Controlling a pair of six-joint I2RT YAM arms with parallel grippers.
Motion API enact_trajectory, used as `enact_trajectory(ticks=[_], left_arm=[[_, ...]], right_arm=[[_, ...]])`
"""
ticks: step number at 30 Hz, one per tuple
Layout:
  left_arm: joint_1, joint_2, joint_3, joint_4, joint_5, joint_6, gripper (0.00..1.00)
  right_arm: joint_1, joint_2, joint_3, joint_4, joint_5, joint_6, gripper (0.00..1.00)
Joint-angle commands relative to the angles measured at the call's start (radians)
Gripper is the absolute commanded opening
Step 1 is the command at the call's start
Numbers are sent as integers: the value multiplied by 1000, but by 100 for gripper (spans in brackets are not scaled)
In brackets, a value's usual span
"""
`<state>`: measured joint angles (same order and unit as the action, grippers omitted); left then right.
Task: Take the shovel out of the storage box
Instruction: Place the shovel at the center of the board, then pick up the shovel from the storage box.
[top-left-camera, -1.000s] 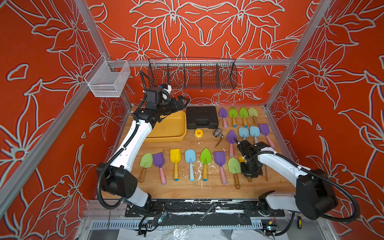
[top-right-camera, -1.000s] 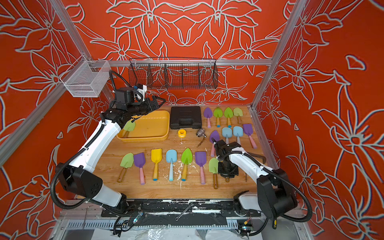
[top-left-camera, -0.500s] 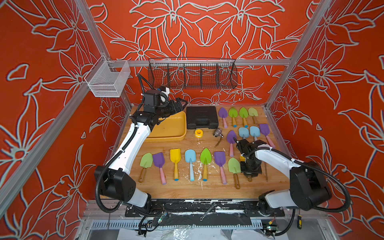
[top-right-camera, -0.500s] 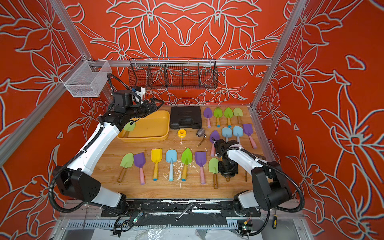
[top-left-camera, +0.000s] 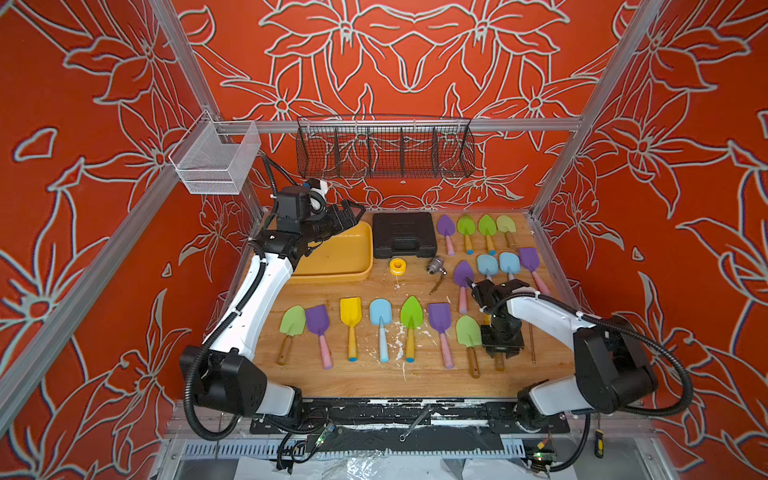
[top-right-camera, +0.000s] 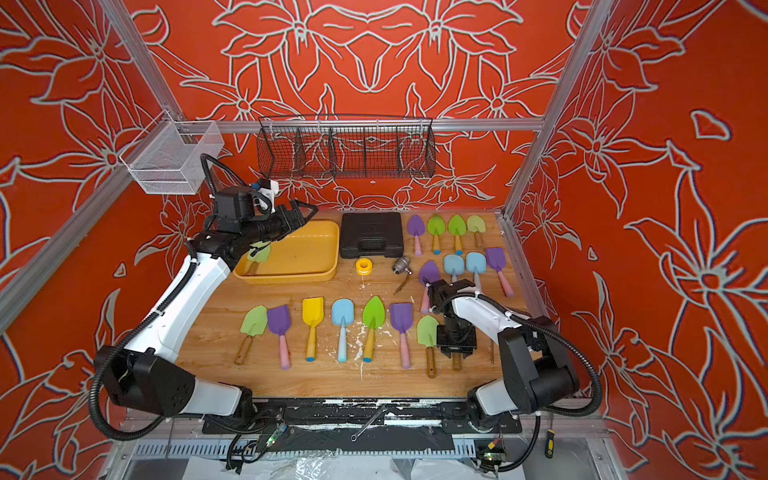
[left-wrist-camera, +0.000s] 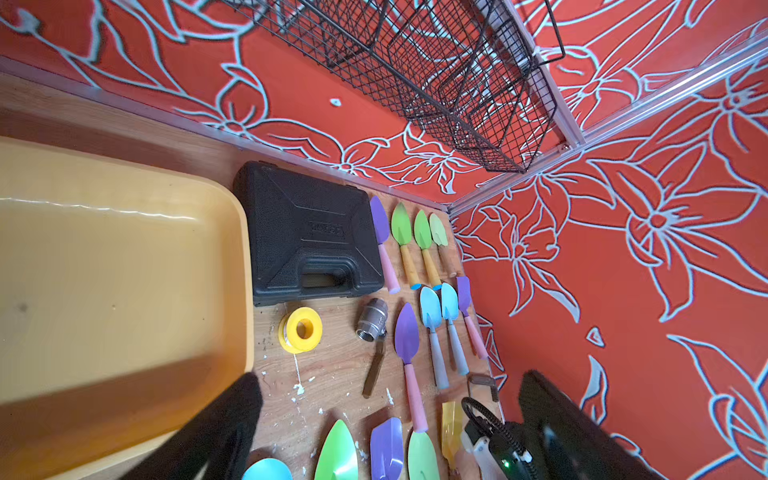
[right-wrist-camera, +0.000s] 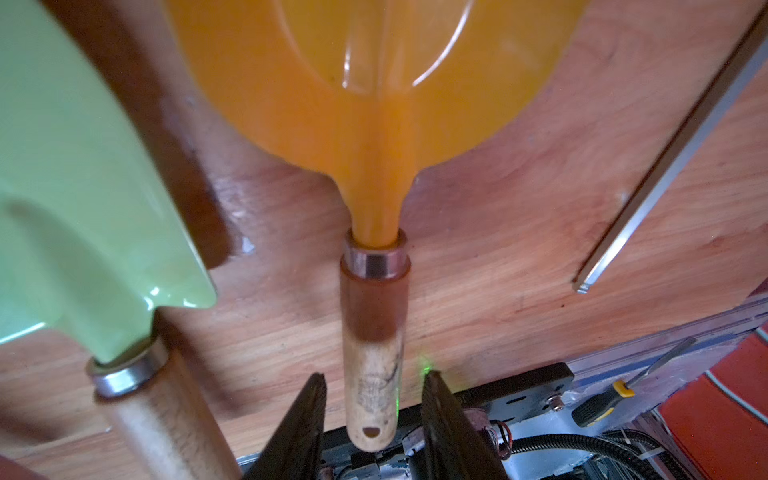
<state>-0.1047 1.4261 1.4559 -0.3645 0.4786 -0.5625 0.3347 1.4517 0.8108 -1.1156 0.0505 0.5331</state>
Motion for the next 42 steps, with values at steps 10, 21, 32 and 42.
enact_trajectory(ticks=[10,21,32,42], left_arm=[[120,30,81,-194,-34,80,97],[199,377,358,-683,-438,476,97],[230,786,693,-890,-709,599,89],[283,946,772,-875,-652,645,67]], right_arm=[[-3,-197,107,9,-30,0,44],[0,-422,265,296,-291,-126,70],[0,-286,330,342,-414,-253,72],[0,-263,391,344,-432,-257,74]])
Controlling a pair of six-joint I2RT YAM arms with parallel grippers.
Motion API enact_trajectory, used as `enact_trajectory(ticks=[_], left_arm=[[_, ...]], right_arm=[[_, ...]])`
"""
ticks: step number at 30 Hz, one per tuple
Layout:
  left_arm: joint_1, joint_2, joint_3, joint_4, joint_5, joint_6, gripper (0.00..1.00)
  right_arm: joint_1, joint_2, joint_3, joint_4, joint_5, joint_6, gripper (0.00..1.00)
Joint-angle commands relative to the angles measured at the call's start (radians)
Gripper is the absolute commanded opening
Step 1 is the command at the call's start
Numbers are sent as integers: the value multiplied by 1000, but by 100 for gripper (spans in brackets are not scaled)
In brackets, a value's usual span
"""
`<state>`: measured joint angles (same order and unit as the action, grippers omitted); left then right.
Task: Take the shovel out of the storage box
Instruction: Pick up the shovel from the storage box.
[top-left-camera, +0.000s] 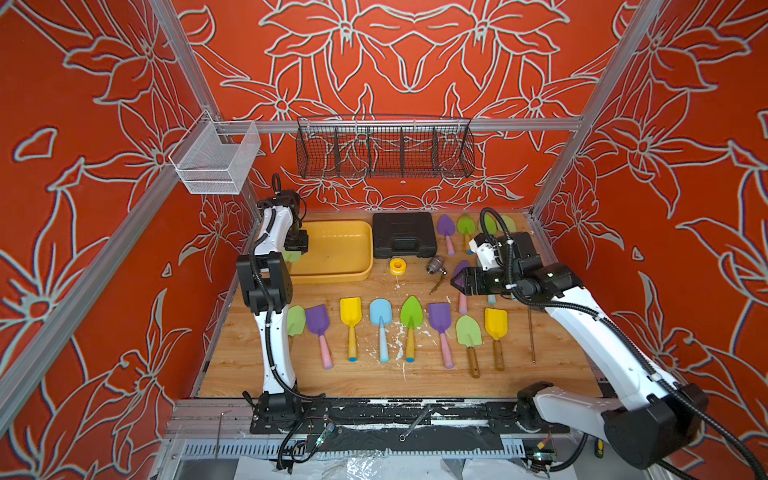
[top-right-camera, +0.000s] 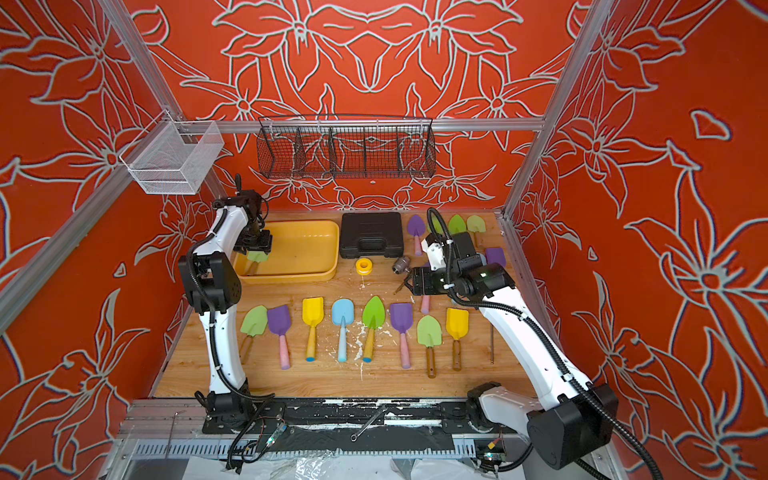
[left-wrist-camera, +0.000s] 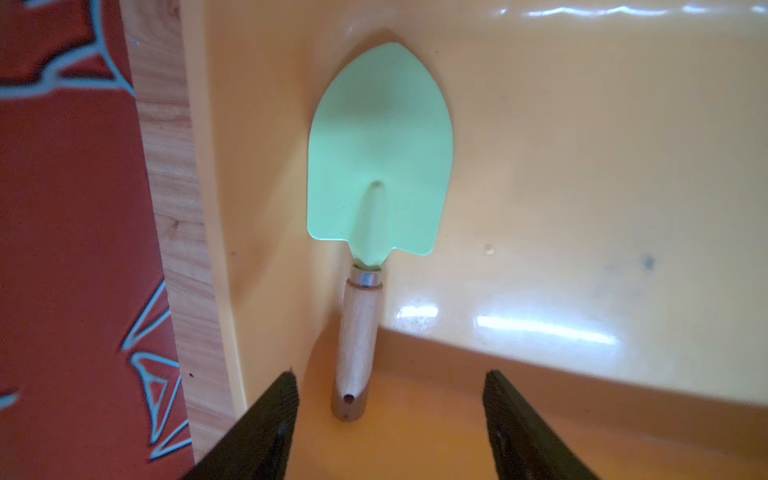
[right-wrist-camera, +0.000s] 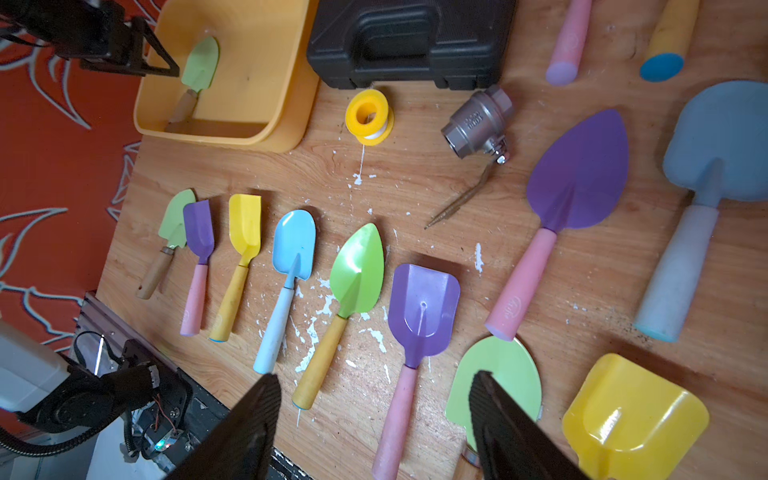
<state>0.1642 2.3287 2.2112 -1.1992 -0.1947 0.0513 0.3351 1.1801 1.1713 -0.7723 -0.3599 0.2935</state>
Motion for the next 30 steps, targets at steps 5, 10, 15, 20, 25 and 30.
enact_trajectory(ticks=[5,10,15,20,25,30], left_arm=[[37,76,18,-20,99,15,54],[43,123,25,-26,79,4,47],[45,147,11,-29,40,1,41],[46,153,-13,-9,54,4,36],[46,135,-41,11,88,17,13],[45,16,-121,95,147,28,8]], right_arm=[[-1,24,36,24,-22,6,74],[0,40,43,31,-23,25,75],[-1,34,48,33,-6,30,75],[-1,39,49,38,2,42,75],[-1,52,72,29,23,40,75],[-1,71,95,23,35,18,76]])
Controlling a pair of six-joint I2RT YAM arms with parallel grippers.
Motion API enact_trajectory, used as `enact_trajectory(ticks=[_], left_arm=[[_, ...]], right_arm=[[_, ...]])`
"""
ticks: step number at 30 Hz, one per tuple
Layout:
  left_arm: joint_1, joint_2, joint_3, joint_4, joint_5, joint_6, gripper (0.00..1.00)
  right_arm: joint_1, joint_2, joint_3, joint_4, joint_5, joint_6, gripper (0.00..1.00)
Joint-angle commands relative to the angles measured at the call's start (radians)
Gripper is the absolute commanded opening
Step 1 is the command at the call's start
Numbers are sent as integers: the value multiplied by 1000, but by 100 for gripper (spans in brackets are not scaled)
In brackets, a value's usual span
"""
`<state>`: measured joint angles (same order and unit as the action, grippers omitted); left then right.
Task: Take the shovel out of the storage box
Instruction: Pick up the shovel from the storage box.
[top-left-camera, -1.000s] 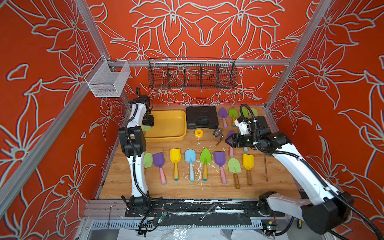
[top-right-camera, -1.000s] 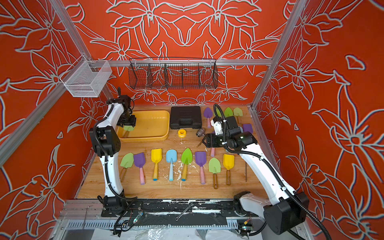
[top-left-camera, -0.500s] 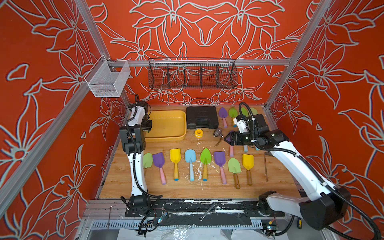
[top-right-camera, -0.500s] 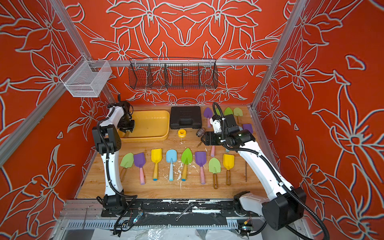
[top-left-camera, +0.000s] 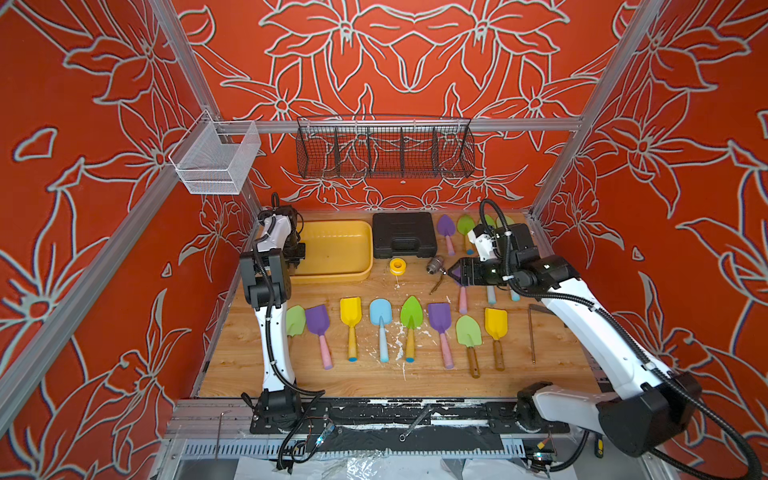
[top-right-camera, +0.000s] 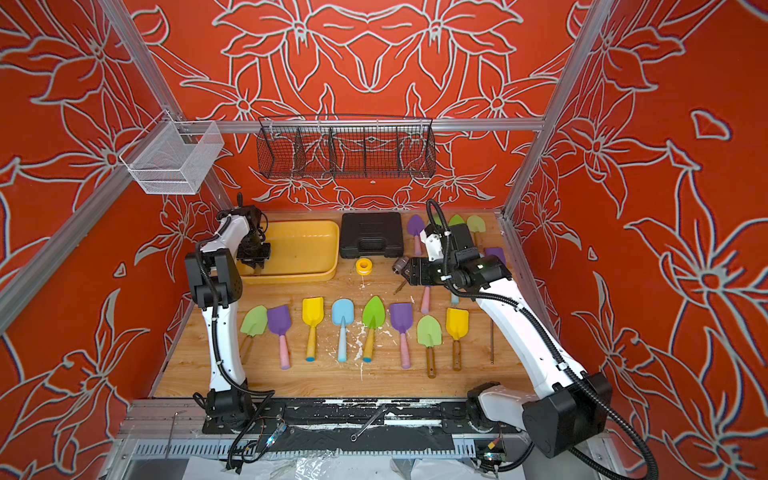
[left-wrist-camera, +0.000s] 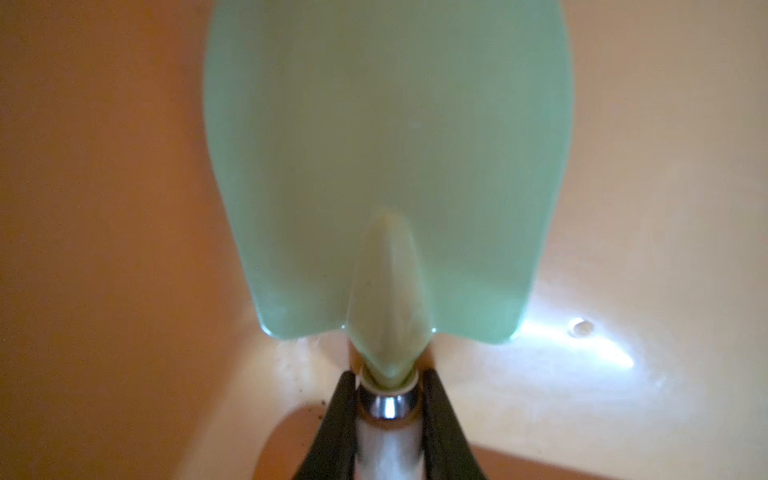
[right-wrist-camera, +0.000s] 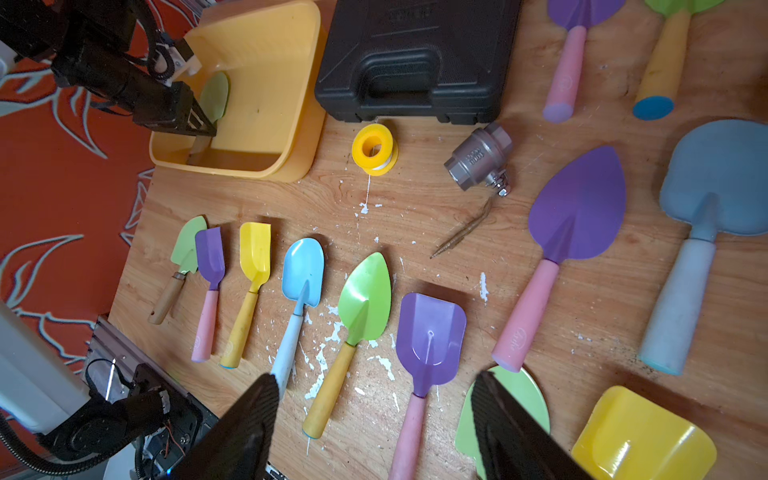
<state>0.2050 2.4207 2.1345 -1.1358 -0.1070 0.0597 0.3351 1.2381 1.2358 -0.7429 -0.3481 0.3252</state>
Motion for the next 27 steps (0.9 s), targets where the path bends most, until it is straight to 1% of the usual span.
enact_trajectory(ticks=[1,6,13,16,21,25,27], left_arm=[[5,-102,-62,49,70,21,7],[4,-221,-115,82,103,14,1],[3,-383,-228,90,118,-16,0],[3,-473,-311,96,116,-6,0],[8,-637,-478,94,77,46,0],[53,-782,-628,136,93,48,0],[93,-860,-712,165,112,50,0]], right_arm=[[-1,16,33,-7,24,-18,76],[-1,38,44,-4,25,-48,76],[-5,62,57,4,21,-113,77],[-5,74,74,1,27,-154,78],[-14,87,89,17,25,-220,79],[-32,101,83,50,5,-257,80],[-48,117,79,61,-17,-266,80]])
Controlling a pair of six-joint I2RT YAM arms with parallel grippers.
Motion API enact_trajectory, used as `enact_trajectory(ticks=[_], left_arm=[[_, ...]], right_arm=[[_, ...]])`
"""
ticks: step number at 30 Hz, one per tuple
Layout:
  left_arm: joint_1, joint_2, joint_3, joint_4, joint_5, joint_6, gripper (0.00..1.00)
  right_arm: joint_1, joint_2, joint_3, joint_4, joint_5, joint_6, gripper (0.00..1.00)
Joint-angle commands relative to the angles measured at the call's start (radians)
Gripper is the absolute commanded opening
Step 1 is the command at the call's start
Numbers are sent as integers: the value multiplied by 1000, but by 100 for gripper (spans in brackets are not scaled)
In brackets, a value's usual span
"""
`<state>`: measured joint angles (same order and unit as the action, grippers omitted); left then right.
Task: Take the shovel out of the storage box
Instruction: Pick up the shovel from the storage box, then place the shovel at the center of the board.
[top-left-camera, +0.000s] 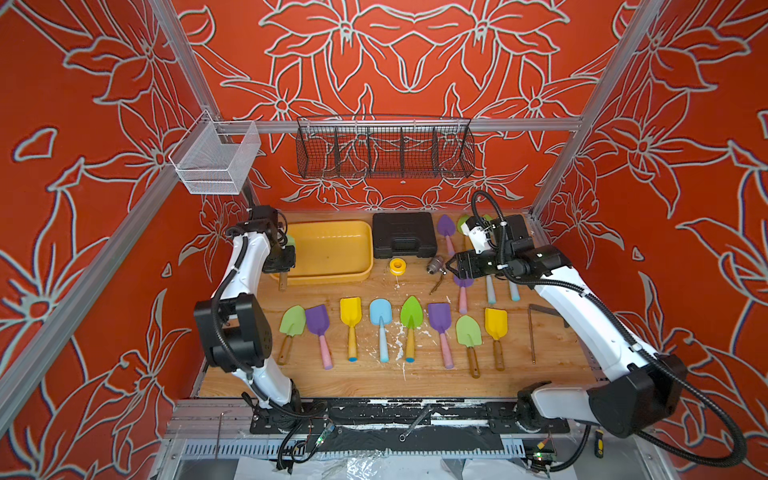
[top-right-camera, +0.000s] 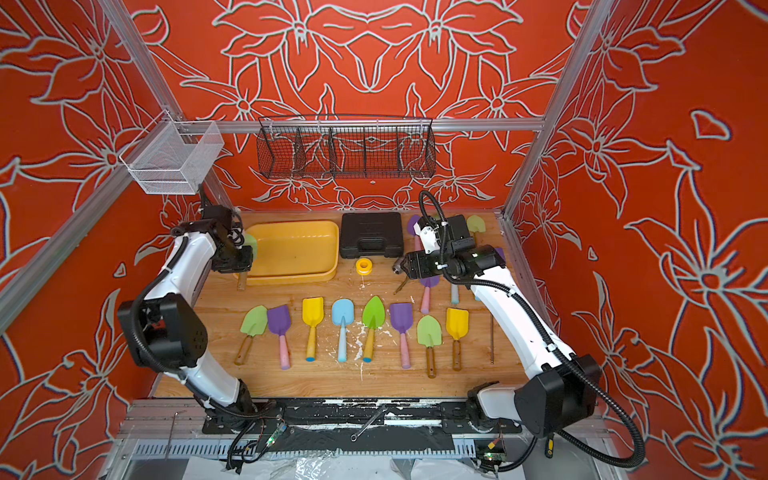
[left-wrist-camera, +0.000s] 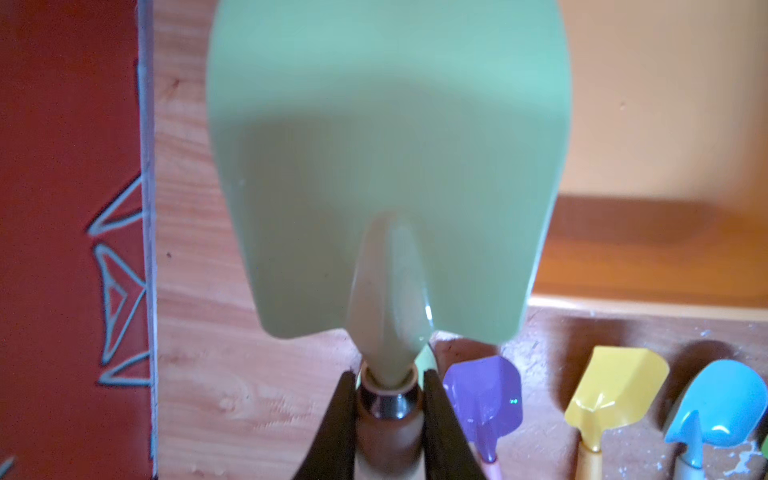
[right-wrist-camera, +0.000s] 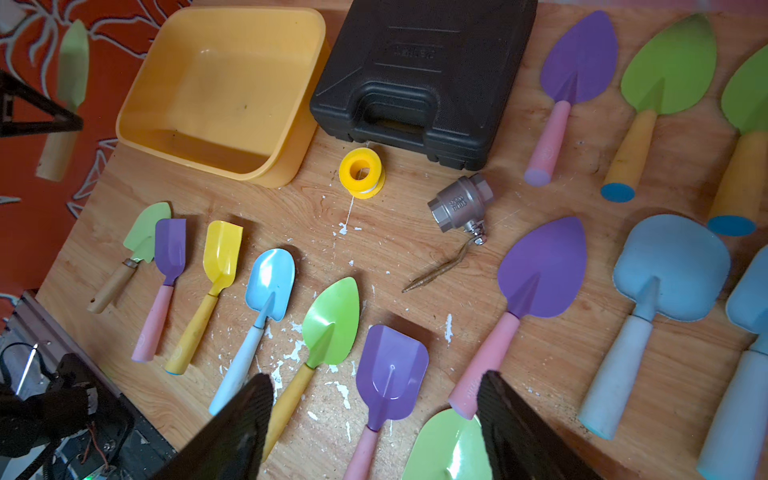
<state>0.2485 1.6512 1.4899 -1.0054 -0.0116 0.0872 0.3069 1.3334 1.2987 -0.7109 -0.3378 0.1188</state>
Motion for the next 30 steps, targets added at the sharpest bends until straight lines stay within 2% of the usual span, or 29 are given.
enact_trajectory(ticks=[1,3,6,9,12,22,30], left_arm=[[68,-123,-100,43,26,28,0],[101,-197,-174,67,50,71,0],[120,-293,-289,109,28,153,0],[185,-331,-343,104,12,178,0],[192,-350,-396,118,1,226,0],[195,-297,-540,206,-129,346,0],[204,-246,-573,252,-134,415,0]], right_arm=[[-28,28,17,33,-34,-61,80],[-47,37,12,46,-57,-68,80],[-73,44,0,73,-83,-82,80],[-99,52,-12,97,-102,-86,80],[-110,64,-9,107,-106,-85,80],[-114,75,9,114,-135,-86,79],[-114,55,-30,117,-147,-77,79]])
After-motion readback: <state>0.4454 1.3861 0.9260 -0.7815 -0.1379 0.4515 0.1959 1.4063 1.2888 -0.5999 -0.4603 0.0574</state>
